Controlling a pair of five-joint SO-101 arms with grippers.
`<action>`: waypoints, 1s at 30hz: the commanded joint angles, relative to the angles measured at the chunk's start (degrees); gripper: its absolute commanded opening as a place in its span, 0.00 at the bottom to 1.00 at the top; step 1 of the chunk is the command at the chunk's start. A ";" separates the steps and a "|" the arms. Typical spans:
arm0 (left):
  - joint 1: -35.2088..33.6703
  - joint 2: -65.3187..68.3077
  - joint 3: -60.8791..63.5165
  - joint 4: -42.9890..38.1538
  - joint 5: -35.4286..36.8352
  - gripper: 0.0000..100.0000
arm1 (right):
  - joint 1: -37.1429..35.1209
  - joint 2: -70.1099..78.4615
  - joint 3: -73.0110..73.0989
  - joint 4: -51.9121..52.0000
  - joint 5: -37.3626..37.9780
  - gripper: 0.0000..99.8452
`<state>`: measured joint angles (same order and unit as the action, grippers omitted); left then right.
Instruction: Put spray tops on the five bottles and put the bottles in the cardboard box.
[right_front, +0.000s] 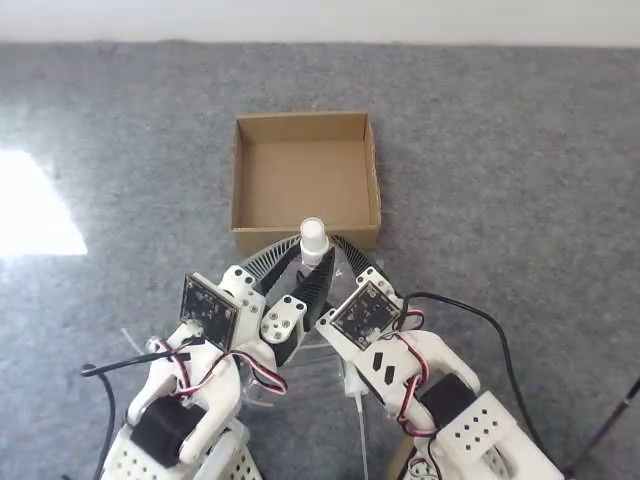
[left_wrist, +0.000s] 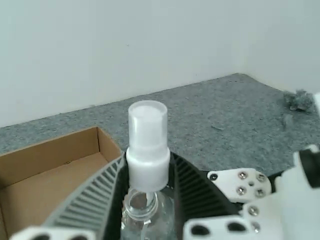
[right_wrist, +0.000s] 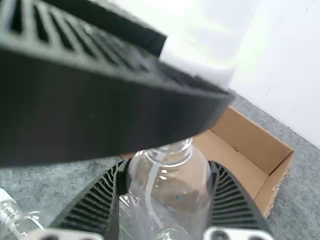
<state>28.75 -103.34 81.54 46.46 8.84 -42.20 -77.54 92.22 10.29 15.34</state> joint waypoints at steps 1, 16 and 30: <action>0.70 -0.70 -0.57 0.26 -0.44 0.02 | 1.27 -1.19 -0.97 -1.27 -0.79 0.11; -1.49 -0.62 -0.57 -0.53 -0.62 0.06 | 1.10 -10.68 -1.23 5.14 -5.10 0.11; -0.97 -0.53 -0.22 -0.53 -2.73 0.06 | 0.13 -26.42 2.37 13.67 -4.66 0.11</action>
<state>27.96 -103.34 81.45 46.20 6.64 -42.02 -101.10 95.21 23.91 11.21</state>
